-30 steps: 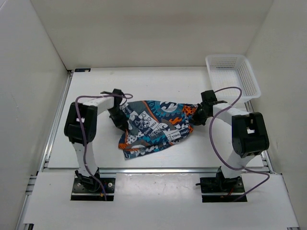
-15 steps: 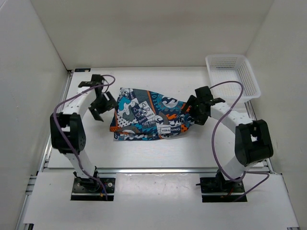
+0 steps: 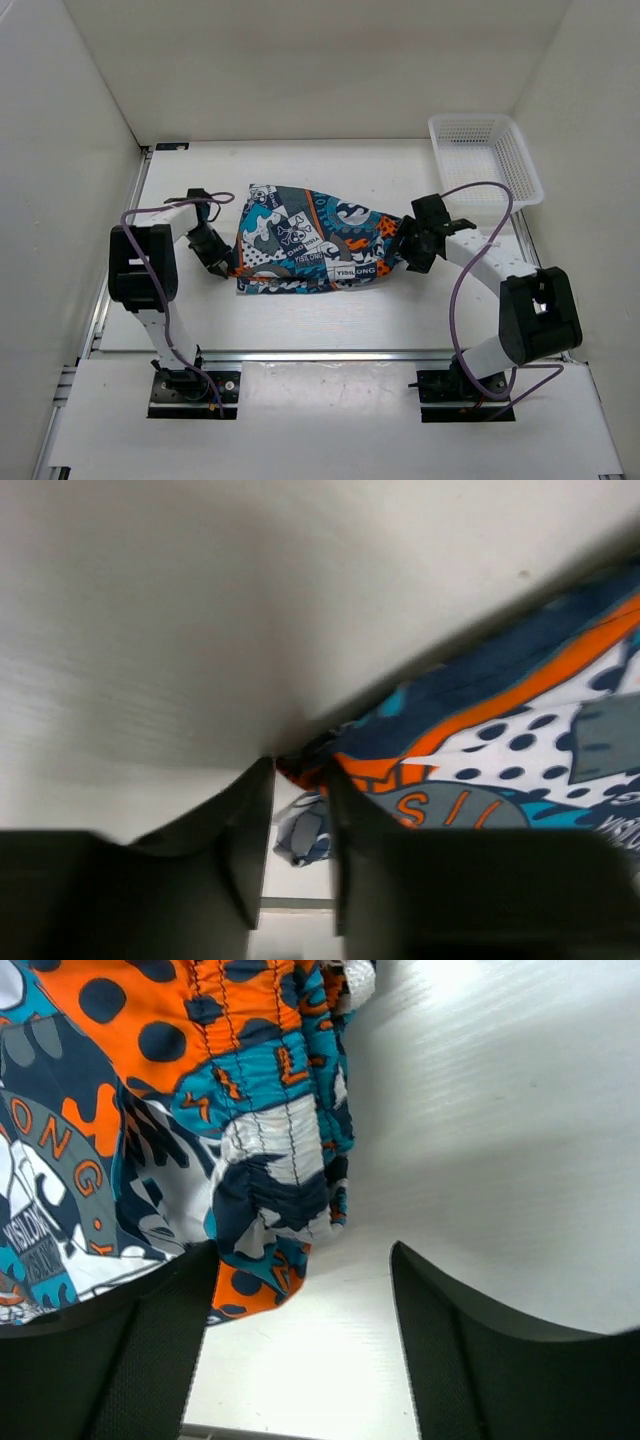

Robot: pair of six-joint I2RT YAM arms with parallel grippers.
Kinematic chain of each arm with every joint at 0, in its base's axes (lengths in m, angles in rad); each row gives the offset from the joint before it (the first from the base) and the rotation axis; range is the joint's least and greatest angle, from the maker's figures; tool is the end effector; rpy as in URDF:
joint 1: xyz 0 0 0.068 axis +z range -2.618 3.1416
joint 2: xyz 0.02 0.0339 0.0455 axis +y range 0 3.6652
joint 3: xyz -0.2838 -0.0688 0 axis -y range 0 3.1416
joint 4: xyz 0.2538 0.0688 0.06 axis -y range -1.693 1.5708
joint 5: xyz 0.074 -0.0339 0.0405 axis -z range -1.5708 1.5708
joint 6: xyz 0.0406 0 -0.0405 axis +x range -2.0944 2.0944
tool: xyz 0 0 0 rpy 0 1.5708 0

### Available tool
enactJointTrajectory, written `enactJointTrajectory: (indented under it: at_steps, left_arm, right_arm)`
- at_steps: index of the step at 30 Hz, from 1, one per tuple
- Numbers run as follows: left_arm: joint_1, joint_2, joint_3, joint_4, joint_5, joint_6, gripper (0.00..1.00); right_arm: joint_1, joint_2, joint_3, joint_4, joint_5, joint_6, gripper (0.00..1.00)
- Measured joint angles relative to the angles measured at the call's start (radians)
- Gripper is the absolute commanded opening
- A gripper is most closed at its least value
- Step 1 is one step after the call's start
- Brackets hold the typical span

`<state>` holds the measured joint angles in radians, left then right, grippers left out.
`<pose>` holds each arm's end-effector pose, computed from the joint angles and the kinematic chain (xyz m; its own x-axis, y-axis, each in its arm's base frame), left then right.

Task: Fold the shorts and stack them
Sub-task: Fold the shorts

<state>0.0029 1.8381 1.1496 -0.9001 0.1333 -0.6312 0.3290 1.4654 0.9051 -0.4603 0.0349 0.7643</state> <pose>0.3270 -0.0044 0.1581 -0.8041 -0.5872 0.0928 -0.5942 0.7984 -0.0968 0.2815 0.0946 0.2140 -0.7938 0.4598 -0.3980 0.3376 0.8776 0.3404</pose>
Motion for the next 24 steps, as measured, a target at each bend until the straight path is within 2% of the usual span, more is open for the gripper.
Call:
enactJointTrajectory:
  at_steps: [2, 3, 5, 6, 8, 9, 17, 24]
  left_arm:
    - [0.000, 0.008, 0.005, 0.018, 0.003, 0.007, 0.15]
    - [-0.001, 0.011, 0.006, 0.023, 0.005, 0.005, 0.10]
    - [-0.002, 0.013, 0.010, 0.025, 0.008, 0.005, 0.10]
    - [-0.003, 0.014, 0.011, 0.027, 0.008, 0.006, 0.10]
    - [-0.003, 0.014, 0.012, 0.030, 0.008, 0.006, 0.10]
    - [-0.004, 0.014, 0.013, 0.031, 0.008, 0.006, 0.10]
    - [-0.010, -0.024, 0.084, -0.001, 0.004, 0.003, 0.10]
    - [-0.071, -0.080, 0.346, -0.101, -0.028, 0.002, 0.10]
  right_arm:
    - [0.000, 0.022, 0.000, 0.019, -0.021, -0.005, 0.62]
    - [0.000, 0.034, 0.000, 0.025, -0.033, -0.006, 0.58]
    - [0.003, 0.061, 0.000, 0.039, -0.056, -0.005, 0.45]
    - [0.006, 0.074, 0.000, 0.047, -0.063, -0.003, 0.29]
    - [0.010, 0.093, 0.000, 0.058, -0.072, 0.000, 0.13]
    - [0.012, 0.098, 0.001, 0.060, -0.073, 0.000, 0.00]
    - [0.014, 0.097, 0.086, 0.033, -0.063, -0.005, 0.00]
    - [0.013, 0.090, 0.245, -0.016, -0.029, -0.028, 0.00]
